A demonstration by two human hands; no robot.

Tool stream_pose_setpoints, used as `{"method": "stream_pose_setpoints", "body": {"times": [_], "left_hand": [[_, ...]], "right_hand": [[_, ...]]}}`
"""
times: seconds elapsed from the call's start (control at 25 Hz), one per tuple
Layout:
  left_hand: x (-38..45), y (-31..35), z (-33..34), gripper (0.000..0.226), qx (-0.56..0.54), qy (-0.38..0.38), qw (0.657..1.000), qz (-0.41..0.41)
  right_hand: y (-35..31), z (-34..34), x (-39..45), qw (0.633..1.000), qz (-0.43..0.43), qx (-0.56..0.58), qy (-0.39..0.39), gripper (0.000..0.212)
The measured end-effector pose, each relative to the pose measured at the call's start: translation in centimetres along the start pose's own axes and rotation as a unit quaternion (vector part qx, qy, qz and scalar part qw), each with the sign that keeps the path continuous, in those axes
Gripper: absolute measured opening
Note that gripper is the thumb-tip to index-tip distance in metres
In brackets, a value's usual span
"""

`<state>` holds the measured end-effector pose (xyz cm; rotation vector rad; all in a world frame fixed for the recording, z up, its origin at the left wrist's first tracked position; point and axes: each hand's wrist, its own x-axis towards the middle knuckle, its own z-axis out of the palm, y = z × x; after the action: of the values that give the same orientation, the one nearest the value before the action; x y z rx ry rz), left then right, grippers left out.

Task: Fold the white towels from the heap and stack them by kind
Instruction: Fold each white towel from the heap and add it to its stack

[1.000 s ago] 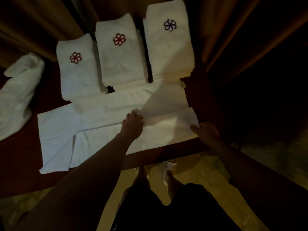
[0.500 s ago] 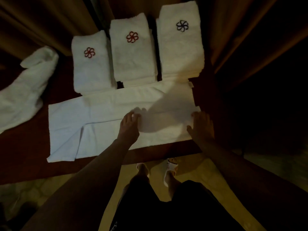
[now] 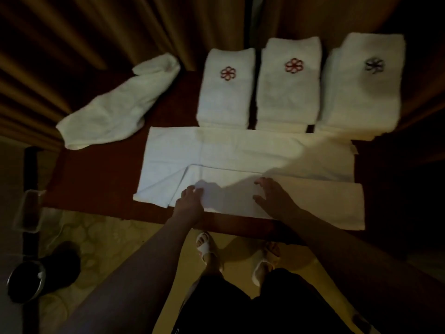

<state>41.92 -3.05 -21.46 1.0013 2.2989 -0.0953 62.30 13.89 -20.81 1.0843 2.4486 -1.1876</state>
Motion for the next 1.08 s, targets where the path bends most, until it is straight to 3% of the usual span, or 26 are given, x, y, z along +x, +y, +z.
{"method": "stream_pose_setpoints", "body": {"times": [0.12,0.24,0.4,0.52,0.64,0.72,0.84,0.96,1.08], "left_hand": [[-0.8,-6.5,-1.5,0.051,-0.023,0.0,0.999,-0.031],[-0.6,-12.6,-2.8,0.047,-0.041,0.018,0.999,-0.031],[0.3,-18.2,-4.0,0.057,-0.057,0.026,0.997,0.043],[0.8,-20.2,-4.0,0.068,-0.073,0.015,0.996,0.052],[1.1,-21.1,-3.9,0.065,-0.106,0.01,0.994,0.026],[1.5,-21.6,-3.9,0.056,-0.119,0.025,0.992,0.039],[2.2,-22.3,-4.1,0.03,-0.188,0.069,0.979,0.03],[3.0,-22.3,-4.8,0.014,-0.239,0.091,0.966,-0.03],[3.5,-22.2,-5.8,0.01,-0.249,0.103,0.96,-0.074]], "right_hand": [[-5.8,2.8,3.5,0.998,-0.035,0.033,-0.039,0.036],[-13.1,6.0,6.1,0.993,-0.008,0.103,-0.053,0.03],[-20.0,10.9,9.4,0.976,0.092,0.186,-0.065,0.05],[-22.5,13.1,11.1,0.942,0.159,0.295,0.017,0.061],[-23.7,13.7,12.0,0.883,0.232,0.397,0.091,0.043],[-24.4,13.8,12.7,0.866,0.247,0.429,0.071,0.034],[-26.0,13.8,13.6,0.841,0.243,0.483,-0.023,0.045],[-26.8,13.8,13.6,0.857,0.177,0.474,-0.1,0.037],[-26.8,14.2,13.3,0.884,0.158,0.433,-0.075,0.033]]}}
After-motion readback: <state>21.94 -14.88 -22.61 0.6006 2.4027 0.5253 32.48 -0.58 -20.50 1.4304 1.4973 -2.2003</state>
